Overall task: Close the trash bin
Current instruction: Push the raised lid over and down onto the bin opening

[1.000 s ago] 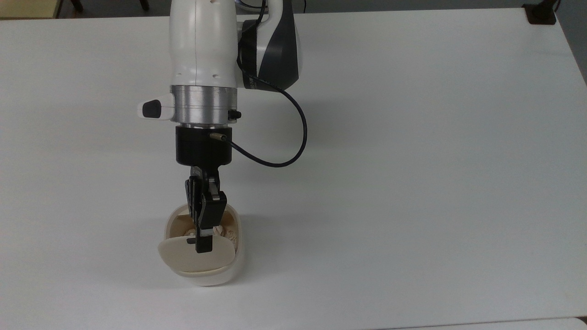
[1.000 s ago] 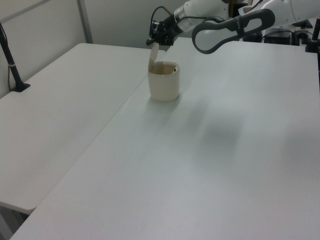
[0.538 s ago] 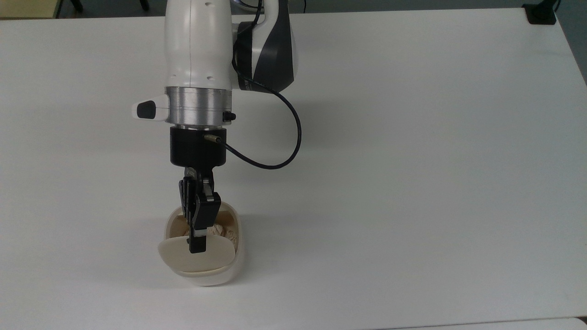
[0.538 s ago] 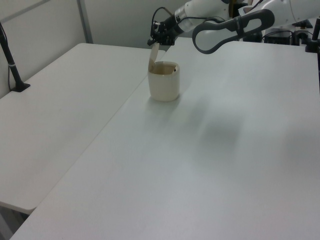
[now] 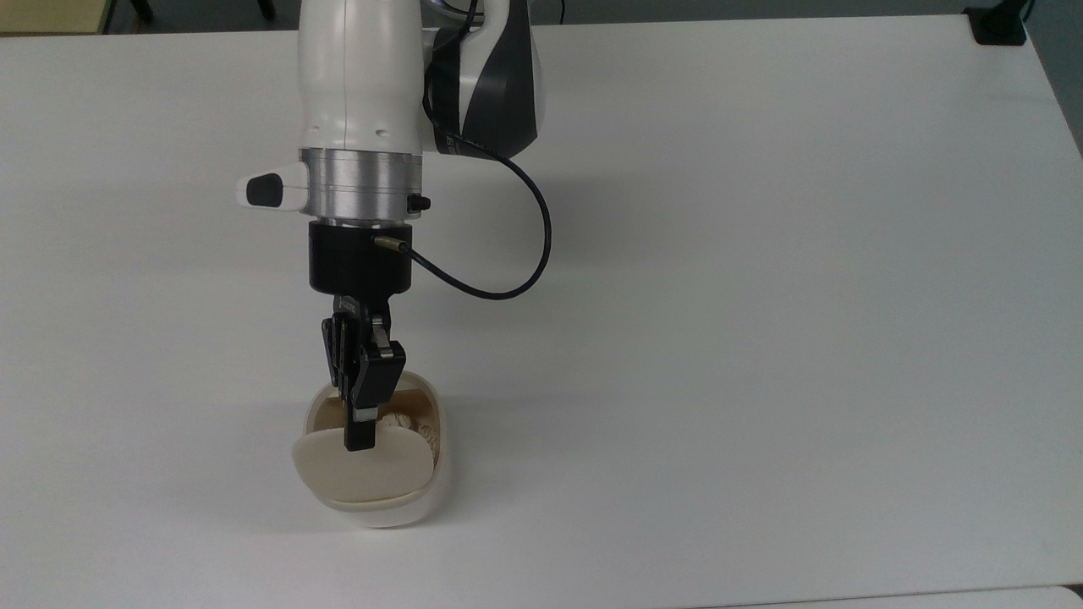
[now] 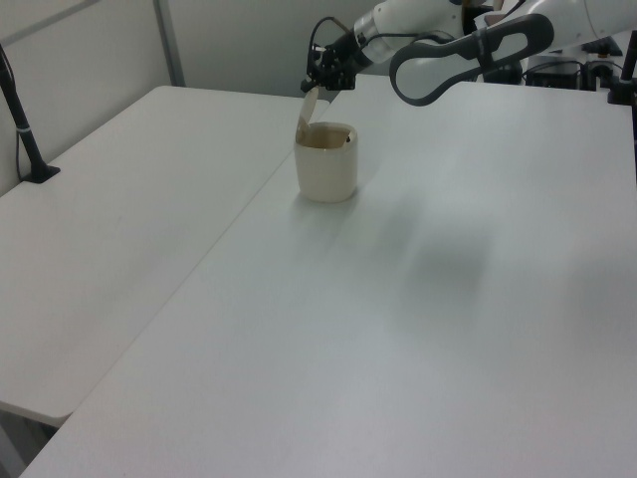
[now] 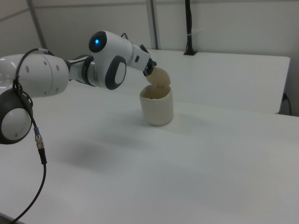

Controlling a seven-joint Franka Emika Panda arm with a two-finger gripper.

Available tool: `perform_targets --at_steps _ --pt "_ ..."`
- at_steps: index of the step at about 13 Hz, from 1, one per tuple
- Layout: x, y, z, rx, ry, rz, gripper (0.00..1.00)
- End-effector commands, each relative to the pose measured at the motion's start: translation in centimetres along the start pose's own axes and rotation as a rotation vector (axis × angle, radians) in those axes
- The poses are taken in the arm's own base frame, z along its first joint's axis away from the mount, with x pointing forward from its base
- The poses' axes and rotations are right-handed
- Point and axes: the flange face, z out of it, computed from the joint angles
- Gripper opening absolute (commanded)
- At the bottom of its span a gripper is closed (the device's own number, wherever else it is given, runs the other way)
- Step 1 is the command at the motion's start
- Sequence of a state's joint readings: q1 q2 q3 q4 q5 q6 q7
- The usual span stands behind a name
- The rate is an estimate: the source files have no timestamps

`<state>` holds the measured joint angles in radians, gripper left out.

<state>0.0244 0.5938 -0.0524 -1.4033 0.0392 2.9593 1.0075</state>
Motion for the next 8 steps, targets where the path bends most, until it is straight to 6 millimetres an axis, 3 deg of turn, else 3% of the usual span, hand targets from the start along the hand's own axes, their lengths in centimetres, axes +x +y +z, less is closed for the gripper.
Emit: perform_targets --at_steps 1,8 --pt "-0.3 1.1 -1.1 -0.021 -0.007 -0.04 0.0" --pt "0.2 3.1 -3.4 -0.062 -0.021 -0.087 0.0"
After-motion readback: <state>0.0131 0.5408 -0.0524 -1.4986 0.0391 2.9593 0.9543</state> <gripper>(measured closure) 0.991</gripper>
